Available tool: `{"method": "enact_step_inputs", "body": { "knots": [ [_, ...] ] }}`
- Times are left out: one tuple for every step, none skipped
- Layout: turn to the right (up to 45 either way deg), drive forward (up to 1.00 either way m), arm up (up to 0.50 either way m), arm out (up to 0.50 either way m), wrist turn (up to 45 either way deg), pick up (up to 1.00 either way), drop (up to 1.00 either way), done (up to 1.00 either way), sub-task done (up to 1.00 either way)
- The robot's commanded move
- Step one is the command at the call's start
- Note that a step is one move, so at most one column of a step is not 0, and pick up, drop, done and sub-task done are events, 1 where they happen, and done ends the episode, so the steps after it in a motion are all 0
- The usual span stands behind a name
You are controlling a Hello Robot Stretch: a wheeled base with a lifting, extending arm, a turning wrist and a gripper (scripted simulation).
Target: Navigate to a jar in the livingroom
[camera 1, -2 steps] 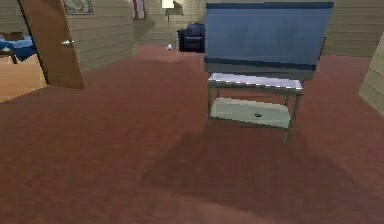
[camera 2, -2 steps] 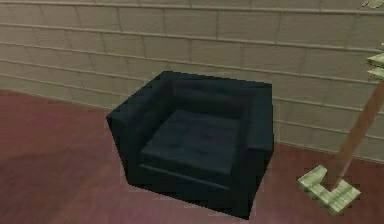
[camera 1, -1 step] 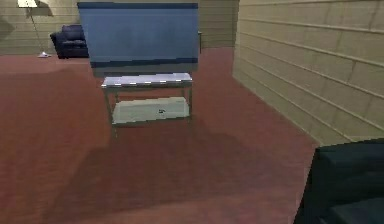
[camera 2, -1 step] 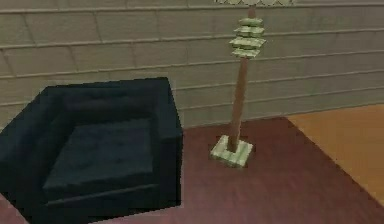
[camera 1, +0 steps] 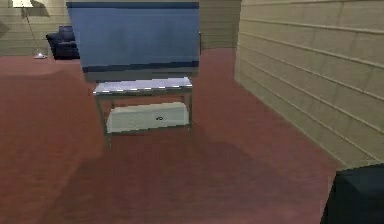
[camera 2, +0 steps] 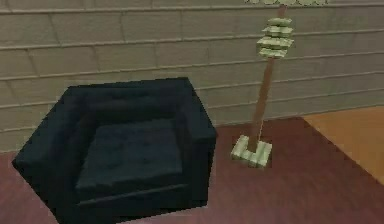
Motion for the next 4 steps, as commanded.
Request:
{"method": "enact_step_inputs", "body": {
  "knots": [
    [-42.0, 0.0, 0.0, 0.0, 0.0, 0.0, 0.0, 0.0, 0.0],
    [0.0, 1.0, 0.0, 0.0, 0.0, 0.0, 0.0, 0.0, 0.0],
    [0.0, 1.0, 0.0, 0.0, 0.0, 0.0, 0.0, 0.0, 0.0],
    [0.0, 0.55, 0.0, 0.0, 0.0, 0.0, 0.0, 0.0, 0.0]
  ]
}}
